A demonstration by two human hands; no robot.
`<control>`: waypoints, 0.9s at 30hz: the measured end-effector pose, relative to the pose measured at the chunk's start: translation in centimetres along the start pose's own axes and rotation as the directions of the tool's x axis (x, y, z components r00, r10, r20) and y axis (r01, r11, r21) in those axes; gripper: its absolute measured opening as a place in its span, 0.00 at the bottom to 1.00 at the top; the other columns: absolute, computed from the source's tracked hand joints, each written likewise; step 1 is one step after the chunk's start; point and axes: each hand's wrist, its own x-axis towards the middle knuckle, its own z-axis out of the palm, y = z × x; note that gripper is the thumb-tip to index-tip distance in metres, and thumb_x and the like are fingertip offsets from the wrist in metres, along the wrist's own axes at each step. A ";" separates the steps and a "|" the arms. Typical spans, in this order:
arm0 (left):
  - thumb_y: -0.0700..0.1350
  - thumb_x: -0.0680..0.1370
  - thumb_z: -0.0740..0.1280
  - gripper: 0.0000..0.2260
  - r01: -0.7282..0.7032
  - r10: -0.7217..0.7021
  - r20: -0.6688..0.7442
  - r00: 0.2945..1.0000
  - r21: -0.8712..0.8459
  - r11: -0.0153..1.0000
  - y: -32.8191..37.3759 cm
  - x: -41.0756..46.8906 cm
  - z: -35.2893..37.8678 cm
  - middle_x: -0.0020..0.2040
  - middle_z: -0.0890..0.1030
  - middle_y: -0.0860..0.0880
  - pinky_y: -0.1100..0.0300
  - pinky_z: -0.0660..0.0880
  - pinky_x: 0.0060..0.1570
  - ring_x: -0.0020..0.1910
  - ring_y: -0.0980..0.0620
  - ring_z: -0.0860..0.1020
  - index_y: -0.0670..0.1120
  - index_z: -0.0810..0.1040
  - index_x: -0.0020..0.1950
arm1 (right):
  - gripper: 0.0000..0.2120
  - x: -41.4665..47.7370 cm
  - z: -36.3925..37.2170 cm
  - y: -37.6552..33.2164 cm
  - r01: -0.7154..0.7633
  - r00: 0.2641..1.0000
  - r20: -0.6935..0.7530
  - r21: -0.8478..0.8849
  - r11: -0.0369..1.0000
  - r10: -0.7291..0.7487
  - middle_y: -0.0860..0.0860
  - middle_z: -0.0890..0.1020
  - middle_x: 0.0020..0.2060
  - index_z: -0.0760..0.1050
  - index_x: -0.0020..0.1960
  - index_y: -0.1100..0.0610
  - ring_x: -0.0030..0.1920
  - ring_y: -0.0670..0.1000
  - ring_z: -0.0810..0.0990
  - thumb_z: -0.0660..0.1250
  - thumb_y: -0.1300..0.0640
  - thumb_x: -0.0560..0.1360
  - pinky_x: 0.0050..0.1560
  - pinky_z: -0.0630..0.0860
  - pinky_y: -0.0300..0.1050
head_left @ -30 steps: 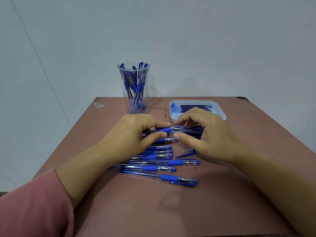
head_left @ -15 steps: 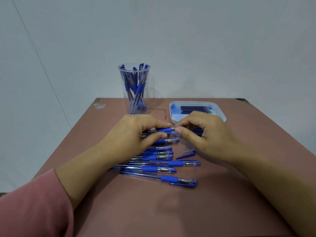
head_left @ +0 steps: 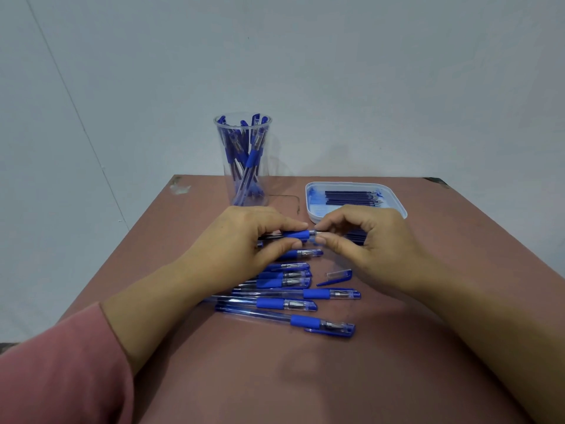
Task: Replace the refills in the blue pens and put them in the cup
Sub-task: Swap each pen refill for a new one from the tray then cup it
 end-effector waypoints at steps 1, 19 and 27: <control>0.49 0.76 0.71 0.12 0.021 -0.021 0.005 1.000 -0.022 1.000 0.1 0.0 0.0 0.45 0.82 0.61 0.69 0.75 0.44 0.44 0.62 0.80 0.58 0.81 0.59 | 0.10 0.0 0.0 -0.1 0.013 1.000 -0.006 -0.015 1.000 -0.013 0.39 0.82 0.39 0.77 0.46 0.40 0.44 0.42 0.81 0.73 0.55 0.72 0.45 0.75 0.32; 0.50 0.76 0.71 0.11 0.037 -0.037 0.009 0.999 -0.001 0.999 0.1 0.0 -0.1 0.43 0.82 0.62 0.70 0.74 0.42 0.43 0.62 0.80 0.58 0.82 0.58 | 0.06 0.0 0.0 -0.5 -0.052 0.999 0.000 0.058 0.997 0.052 0.40 0.84 0.42 0.80 0.50 0.43 0.46 0.41 0.82 0.67 0.47 0.74 0.47 0.78 0.35; 0.53 0.76 0.68 0.10 0.104 -0.104 0.034 0.994 -0.026 0.994 0.2 -0.1 -0.2 0.39 0.81 0.63 0.69 0.72 0.36 0.38 0.58 0.79 0.58 0.83 0.57 | 0.10 0.1 0.3 0.0 -0.013 1.000 -0.022 0.035 0.999 0.014 0.39 0.83 0.41 0.78 0.48 0.44 0.45 0.40 0.81 0.72 0.59 0.73 0.47 0.76 0.33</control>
